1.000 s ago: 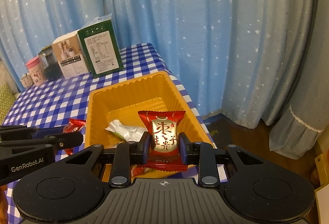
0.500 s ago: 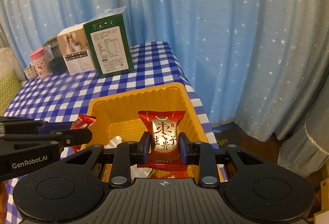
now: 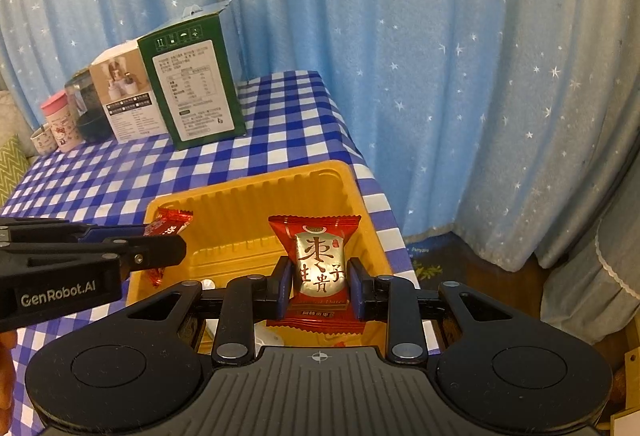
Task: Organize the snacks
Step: 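Open left tool over the tray while right tool releases its red-gold packet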
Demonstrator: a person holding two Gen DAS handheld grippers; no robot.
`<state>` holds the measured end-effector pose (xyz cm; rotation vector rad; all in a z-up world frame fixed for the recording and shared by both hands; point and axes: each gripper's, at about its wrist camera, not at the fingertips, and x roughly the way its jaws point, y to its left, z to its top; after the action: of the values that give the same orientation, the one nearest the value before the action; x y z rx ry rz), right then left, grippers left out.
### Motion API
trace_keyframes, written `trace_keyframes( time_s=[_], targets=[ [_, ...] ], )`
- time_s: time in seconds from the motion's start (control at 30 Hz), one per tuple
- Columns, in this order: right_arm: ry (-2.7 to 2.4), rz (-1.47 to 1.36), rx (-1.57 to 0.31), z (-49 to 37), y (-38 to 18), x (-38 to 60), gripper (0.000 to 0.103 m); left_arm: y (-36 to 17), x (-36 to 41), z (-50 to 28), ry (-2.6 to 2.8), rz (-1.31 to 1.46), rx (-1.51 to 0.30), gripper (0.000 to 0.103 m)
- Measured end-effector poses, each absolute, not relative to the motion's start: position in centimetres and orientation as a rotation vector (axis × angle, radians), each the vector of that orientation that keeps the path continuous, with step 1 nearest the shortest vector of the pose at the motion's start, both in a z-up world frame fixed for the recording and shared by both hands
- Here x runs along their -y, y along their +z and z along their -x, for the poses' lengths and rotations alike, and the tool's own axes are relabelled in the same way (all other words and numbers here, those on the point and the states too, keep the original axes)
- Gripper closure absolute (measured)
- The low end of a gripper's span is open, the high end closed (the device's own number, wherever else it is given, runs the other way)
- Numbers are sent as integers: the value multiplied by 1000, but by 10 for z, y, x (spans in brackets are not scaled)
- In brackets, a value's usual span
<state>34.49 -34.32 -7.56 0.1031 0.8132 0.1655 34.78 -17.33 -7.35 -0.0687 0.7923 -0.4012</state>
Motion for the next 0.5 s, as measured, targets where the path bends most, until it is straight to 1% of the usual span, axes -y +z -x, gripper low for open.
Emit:
trace_keyframes(
  time_s=[0.07,0.5],
  targets=[
    [168,-103,-815,-346,-76,344,73,-73,172,-349,-391,67,-788,67],
    [192,-112,-824,-345,-77,338,73,-79,150,-329,-333,25,-797,67]
  ],
)
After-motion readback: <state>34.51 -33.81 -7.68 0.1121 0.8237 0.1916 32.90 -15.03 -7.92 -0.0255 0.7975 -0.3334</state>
